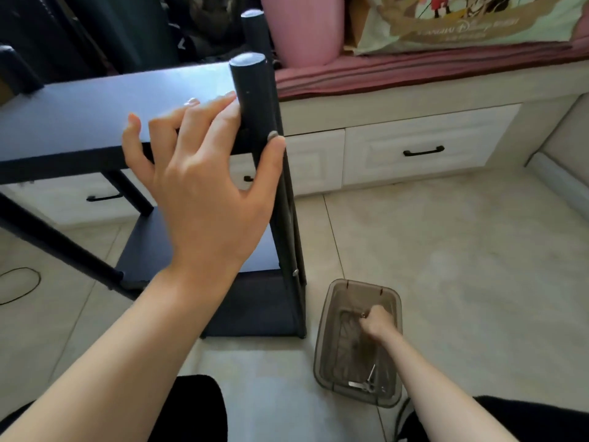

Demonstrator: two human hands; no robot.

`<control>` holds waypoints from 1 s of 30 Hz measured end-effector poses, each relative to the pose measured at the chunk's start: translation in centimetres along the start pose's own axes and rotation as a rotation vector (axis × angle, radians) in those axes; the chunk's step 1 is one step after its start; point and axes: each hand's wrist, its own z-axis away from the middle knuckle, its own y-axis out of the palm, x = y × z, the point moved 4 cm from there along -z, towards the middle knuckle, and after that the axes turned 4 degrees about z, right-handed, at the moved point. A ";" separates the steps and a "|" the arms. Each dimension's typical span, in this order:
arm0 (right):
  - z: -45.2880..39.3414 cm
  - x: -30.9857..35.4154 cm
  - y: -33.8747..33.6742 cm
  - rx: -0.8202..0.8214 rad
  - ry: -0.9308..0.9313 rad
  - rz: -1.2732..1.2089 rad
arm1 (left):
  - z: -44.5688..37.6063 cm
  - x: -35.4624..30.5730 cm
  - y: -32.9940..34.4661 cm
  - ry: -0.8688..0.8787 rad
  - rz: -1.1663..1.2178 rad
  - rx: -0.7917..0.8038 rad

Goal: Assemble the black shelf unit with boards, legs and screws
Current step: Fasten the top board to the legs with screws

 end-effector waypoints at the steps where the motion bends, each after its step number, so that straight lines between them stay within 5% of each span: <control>1: -0.6 -0.2 0.5 -0.003 0.000 0.032 | 0.0 0.0 0.0 -0.002 0.001 0.003; 6: -2.8 -0.6 2.6 -0.044 -0.052 0.034 | 0.0 -0.3 0.1 -0.006 0.025 0.006; 11: -3.8 -0.6 3.2 -0.084 0.002 -0.314 | -0.2 -0.6 0.3 -0.009 0.042 0.005; 30: -5.0 0.6 1.4 -0.029 -0.080 -0.111 | -0.3 -1.0 0.5 -0.008 0.024 0.010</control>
